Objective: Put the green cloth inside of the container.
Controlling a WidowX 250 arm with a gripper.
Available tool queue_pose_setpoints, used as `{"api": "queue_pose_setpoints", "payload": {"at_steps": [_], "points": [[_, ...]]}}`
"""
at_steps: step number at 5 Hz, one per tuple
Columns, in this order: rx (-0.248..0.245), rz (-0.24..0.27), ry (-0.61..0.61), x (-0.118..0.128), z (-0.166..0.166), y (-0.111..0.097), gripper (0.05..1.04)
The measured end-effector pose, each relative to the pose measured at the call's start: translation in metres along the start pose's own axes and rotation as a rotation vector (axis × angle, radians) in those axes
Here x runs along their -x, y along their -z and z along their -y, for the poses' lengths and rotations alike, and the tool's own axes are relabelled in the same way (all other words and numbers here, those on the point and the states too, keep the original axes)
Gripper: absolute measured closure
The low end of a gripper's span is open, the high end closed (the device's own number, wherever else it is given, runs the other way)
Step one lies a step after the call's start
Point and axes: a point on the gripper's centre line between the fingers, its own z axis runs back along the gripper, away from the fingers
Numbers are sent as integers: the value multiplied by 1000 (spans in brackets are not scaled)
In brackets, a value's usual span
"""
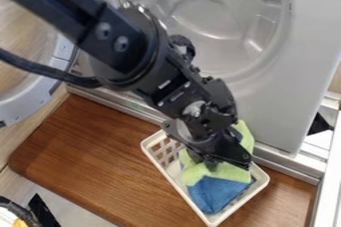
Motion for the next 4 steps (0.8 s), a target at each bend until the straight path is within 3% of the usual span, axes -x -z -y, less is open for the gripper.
{"api": "queue_pose_setpoints", "payload": {"at_steps": [1,2,4], "points": [[-8,-9,-21,-3,-4,7,974],[-16,-29,-39,-6,-4,8,791],[-27,-31,-45,-9,-5,7,184]]}}
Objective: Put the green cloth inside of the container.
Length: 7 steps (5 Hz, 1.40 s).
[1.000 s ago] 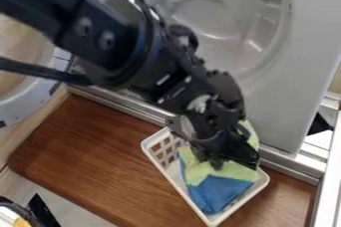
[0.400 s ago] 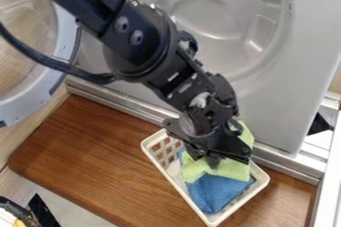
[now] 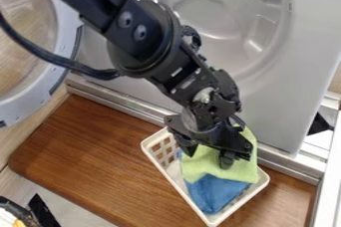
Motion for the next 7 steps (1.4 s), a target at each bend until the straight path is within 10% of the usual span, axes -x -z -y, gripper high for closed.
{"api": "queue_pose_setpoints", "payload": {"at_steps": [1,7], "points": [[-5,5,-8,-3,0,-1,70],[-40,27,-106,-58,-2,-65,83]]}}
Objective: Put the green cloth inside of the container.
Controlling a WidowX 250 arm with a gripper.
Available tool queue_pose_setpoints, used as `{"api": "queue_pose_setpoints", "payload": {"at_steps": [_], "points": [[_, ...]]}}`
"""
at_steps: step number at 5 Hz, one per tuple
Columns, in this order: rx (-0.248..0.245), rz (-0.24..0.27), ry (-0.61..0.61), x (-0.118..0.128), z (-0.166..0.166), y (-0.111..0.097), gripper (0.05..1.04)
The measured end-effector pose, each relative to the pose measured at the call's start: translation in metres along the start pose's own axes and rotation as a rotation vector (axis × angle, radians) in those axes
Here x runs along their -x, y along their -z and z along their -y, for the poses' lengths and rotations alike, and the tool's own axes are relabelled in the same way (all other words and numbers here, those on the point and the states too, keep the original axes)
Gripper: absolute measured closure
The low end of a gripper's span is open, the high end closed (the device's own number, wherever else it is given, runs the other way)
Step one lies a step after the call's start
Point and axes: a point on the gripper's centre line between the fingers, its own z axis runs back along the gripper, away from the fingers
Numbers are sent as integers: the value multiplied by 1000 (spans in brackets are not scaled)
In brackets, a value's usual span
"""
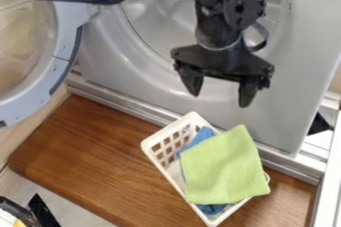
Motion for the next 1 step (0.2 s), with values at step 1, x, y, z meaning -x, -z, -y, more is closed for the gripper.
{"api": "queue_pose_setpoints", "payload": {"at_steps": [1], "points": [[-1,0,-3,0,0,0,83]]}}
